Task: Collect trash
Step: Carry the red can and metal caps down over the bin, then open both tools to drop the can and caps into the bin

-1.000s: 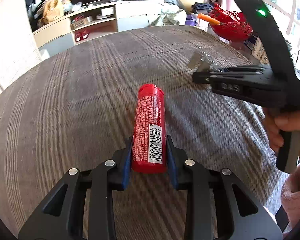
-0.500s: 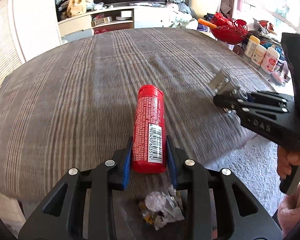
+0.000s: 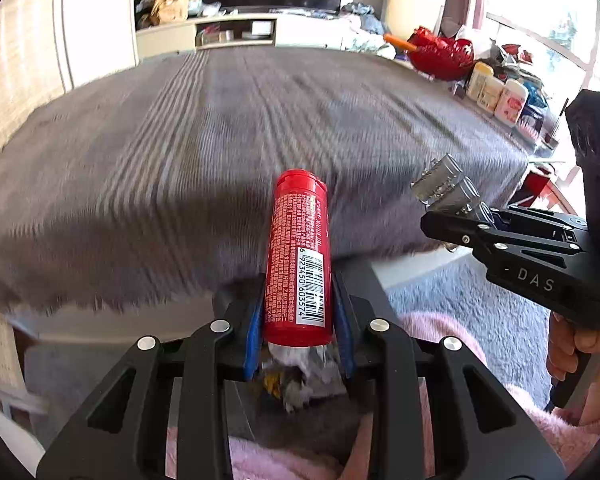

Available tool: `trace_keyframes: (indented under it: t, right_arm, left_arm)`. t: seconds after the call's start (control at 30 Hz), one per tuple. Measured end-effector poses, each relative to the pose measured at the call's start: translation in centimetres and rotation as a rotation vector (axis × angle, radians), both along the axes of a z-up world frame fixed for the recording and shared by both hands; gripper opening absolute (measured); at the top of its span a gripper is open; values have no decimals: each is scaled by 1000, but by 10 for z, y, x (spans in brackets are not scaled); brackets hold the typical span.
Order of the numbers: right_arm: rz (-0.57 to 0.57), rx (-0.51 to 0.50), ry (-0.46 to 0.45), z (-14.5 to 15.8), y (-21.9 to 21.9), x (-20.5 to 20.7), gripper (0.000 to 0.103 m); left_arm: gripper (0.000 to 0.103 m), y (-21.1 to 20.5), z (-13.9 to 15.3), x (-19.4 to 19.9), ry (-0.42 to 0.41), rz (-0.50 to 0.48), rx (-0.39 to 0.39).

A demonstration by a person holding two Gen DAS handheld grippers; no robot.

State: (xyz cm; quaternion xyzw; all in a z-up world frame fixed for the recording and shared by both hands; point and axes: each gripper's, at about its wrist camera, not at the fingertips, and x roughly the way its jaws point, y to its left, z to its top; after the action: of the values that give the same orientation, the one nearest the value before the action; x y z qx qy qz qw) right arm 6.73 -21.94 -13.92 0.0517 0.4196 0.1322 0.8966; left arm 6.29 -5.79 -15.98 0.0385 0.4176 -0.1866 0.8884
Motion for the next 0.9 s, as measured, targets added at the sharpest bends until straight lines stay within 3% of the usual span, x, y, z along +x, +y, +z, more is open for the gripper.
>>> trace_keyframes:
  t: [0.43,0.9]
  right_arm:
    - [22,49,170,-71,20,-6,21]
    - [32,58,284,-107,31,15,24]
  left_arm:
    - [29,4,-85,-8,197,14,-14]
    - [29,8,-122,12,296,27,-23]
